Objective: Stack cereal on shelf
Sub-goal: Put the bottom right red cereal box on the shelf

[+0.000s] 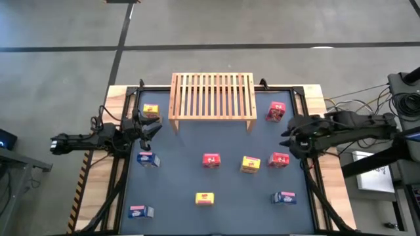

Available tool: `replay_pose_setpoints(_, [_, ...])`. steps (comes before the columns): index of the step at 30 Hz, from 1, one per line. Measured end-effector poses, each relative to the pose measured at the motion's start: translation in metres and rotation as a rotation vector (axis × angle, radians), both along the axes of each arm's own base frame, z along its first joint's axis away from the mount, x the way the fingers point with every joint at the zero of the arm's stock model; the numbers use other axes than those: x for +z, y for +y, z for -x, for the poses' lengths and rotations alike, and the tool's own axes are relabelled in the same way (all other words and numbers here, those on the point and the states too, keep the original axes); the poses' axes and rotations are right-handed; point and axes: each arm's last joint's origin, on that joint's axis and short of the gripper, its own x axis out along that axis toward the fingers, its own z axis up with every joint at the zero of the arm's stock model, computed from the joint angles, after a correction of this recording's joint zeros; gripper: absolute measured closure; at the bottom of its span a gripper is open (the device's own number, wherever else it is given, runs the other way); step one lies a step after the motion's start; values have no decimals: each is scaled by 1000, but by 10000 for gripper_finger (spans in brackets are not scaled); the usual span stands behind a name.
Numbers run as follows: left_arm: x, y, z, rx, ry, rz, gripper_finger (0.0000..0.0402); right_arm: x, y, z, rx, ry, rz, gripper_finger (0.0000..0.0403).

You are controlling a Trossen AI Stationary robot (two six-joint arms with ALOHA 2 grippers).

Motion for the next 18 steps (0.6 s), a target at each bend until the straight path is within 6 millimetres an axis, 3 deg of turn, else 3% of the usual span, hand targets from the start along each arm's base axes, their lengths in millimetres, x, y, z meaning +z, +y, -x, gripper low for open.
replay_pose_setpoints(8, [0,0,0,1,0,0,242,-8,6,-16,36,89,13,183])
replay_pose_setpoints(18, [0,0,0,0,-2,0,242,-8,11,-15,28,96,9,161])
